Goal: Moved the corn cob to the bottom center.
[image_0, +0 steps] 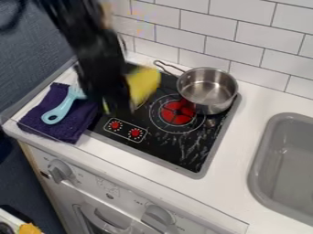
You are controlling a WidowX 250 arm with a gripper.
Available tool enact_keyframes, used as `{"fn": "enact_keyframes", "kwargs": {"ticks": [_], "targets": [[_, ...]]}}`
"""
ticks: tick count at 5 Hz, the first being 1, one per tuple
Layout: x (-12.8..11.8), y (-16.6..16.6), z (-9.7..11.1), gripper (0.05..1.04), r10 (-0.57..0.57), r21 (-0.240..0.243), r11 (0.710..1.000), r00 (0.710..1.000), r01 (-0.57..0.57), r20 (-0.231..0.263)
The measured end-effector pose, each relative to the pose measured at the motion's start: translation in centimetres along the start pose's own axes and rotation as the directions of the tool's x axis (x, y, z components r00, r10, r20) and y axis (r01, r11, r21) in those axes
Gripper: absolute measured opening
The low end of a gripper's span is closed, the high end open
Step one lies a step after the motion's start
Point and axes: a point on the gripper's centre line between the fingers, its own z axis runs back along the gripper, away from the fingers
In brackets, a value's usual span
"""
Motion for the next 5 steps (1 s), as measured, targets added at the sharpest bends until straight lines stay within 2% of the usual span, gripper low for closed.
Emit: {"fn": "enact_keyframes", "kwargs": {"ticks": [1,2,4,5], "targets": [[0.4,0.1,-0.3,0.599,-0.013,0.007,1.0,0.999,0.012,0.044],[0.3,0.6,-1.3,0.599,-0.014,0.04,0.999,1.0,0.013,0.016],[0.1,1.0,-4.1,0.599,0.03,0.155,0.988,0.997,-0.017,-0.078],[-0.1,1.5,-4.1,0.635,0.046,0.191,0.981,0.995,-0.03,-0.083]]}}
